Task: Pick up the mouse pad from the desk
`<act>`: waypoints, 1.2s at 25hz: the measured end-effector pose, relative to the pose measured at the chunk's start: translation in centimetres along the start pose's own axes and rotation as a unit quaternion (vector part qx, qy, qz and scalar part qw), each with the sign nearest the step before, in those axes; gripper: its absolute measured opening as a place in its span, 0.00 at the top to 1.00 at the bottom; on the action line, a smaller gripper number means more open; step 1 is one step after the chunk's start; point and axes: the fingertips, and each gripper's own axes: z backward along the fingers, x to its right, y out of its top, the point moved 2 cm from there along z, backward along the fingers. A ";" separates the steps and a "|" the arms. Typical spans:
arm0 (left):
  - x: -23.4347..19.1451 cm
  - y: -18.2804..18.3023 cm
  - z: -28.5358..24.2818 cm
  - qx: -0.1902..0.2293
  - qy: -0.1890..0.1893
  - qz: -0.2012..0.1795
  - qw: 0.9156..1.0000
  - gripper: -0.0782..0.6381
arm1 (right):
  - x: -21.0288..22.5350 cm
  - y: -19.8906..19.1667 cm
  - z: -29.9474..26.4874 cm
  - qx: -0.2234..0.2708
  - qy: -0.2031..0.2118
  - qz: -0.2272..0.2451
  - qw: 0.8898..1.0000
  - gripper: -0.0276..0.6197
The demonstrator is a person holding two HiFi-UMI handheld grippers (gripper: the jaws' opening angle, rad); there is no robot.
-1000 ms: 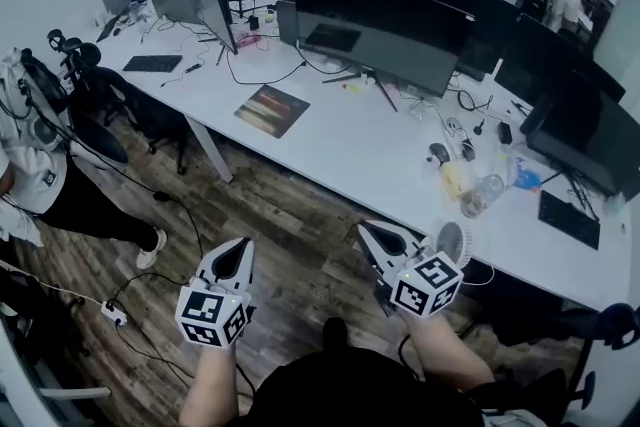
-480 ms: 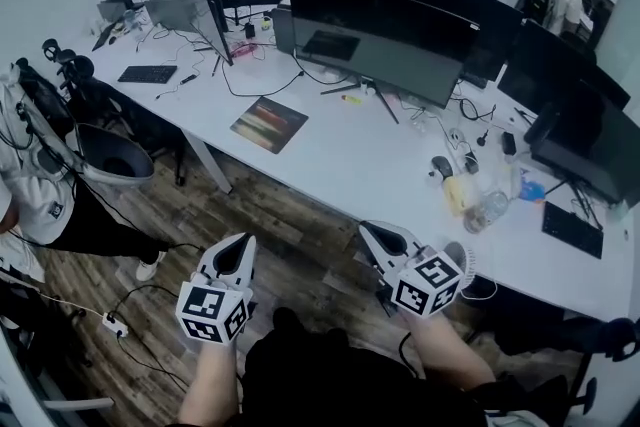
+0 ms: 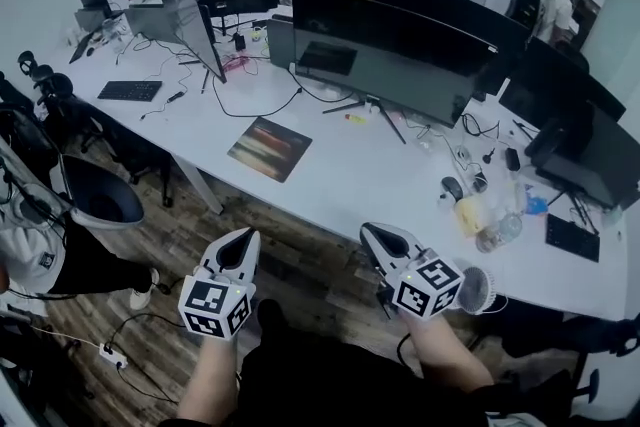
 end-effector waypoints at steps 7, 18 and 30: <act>-10.4 1.1 -2.9 -0.009 -0.026 0.000 1.000 0.88 | -2.5 1.4 -10.7 -0.012 -0.009 0.005 1.000 0.95; -22.2 1.3 -5.7 -0.021 -0.055 0.007 0.998 0.88 | -5.6 1.6 -23.3 -0.034 -0.020 0.004 0.999 0.95; -25.3 1.5 -12.8 -0.047 -0.064 0.013 0.997 0.88 | -0.1 1.2 -28.8 -0.056 -0.018 -0.012 0.998 0.95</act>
